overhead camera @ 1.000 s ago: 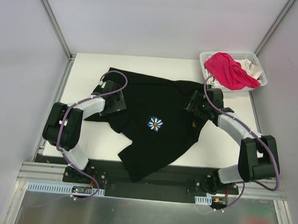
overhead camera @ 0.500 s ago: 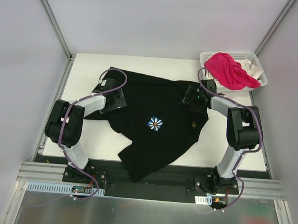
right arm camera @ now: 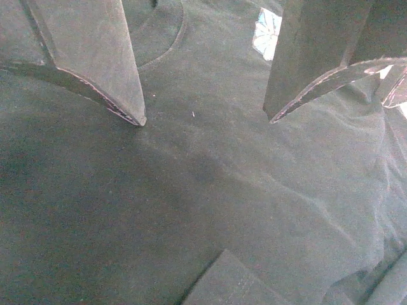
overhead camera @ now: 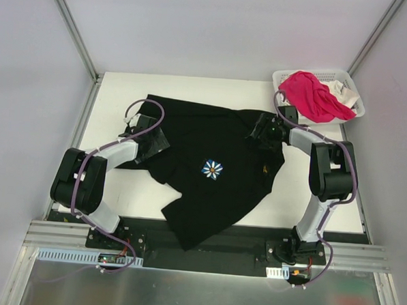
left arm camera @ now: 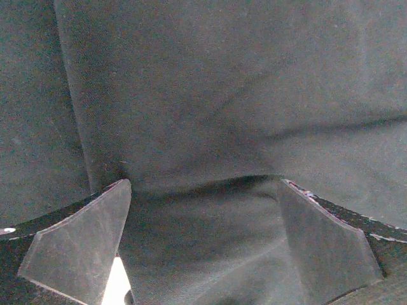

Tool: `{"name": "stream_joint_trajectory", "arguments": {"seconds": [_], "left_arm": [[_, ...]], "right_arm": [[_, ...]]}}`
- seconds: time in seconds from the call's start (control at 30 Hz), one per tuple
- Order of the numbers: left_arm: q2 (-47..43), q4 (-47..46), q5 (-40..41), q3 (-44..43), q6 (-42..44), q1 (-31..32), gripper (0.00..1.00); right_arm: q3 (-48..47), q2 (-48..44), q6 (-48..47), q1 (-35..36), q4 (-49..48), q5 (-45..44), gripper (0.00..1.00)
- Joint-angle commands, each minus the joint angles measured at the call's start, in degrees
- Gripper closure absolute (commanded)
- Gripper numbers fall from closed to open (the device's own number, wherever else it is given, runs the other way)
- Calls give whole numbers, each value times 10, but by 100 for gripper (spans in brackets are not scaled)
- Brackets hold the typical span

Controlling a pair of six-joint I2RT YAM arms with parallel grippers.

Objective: Fold and stack the t-shirts
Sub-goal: Flatten out the tshirt

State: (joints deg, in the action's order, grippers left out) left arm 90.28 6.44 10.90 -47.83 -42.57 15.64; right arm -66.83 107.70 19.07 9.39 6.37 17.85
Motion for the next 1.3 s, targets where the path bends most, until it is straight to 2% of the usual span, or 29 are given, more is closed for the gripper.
{"name": "stream_joint_trajectory", "arguments": {"seconds": [0.0,0.13,0.33,0.53,0.67,0.8,0.93,1.03,1.2,1.27], "left_arm": [[9,36,-34,26,-51,-6,1],[24,15,-72,31,-66,-9,1],[10,-14,-76,47,-88,-9,1],[-34,-22,-73,55,-102,-9,2],[-41,-28,-75,40,-52,-3,1],[-59,-27,-50,1,16,30,1],[-68,-24,-76,-29,62,58,1],[-86,-16,-58,-49,88,81,1],[-110,8,-52,-85,116,96,1],[-118,12,-53,-92,129,98,1]], "right_arm": [[-43,22,-1,-16,49,4,21],[-90,47,-25,-31,127,-15,21],[-113,55,-31,-49,146,-14,21],[-178,68,-48,-51,197,-20,20],[-150,25,-67,-51,168,-10,20],[-119,-2,-62,-53,131,19,21],[-181,37,-91,-63,166,5,21],[-220,62,-102,-74,193,31,21],[-214,73,-65,-107,160,68,23],[-195,62,-52,-112,145,75,28]]}}
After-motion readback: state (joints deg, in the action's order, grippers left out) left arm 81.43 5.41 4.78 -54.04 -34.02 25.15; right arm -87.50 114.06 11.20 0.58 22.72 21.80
